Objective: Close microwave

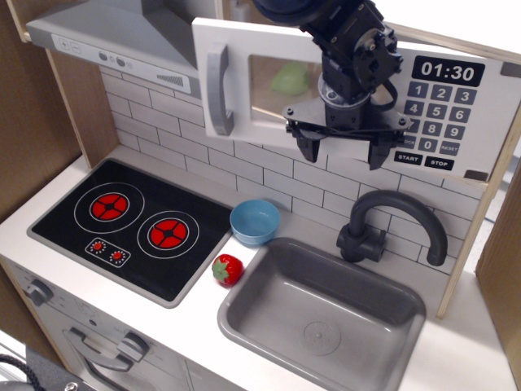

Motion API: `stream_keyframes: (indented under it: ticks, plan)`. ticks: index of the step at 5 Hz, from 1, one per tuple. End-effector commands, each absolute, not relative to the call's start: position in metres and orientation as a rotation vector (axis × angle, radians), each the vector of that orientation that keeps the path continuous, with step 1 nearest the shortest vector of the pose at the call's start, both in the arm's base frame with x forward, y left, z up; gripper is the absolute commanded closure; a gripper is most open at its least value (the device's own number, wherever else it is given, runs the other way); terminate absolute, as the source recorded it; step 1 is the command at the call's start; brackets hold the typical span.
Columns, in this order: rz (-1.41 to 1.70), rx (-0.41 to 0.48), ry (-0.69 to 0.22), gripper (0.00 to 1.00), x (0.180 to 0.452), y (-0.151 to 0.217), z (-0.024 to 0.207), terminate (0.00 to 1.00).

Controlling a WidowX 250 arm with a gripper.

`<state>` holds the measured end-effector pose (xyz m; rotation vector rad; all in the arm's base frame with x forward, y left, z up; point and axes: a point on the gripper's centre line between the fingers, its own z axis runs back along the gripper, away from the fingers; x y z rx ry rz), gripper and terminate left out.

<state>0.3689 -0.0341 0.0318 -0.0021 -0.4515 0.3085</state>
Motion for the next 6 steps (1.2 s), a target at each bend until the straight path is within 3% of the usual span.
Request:
stream_keyframes:
  ticks: [1, 3, 6]
  plan:
    - [0.331, -0.041, -0.524, 0.0, 0.393, -0.027, 0.052, 0.0]
    - [0.353, -0.042, -0.536, 0.0, 0.401, -0.022, 0.054, 0.0]
    - [0.23, -0.098, -0.436, 0.0, 0.327, -0.045, 0.057, 0.0]
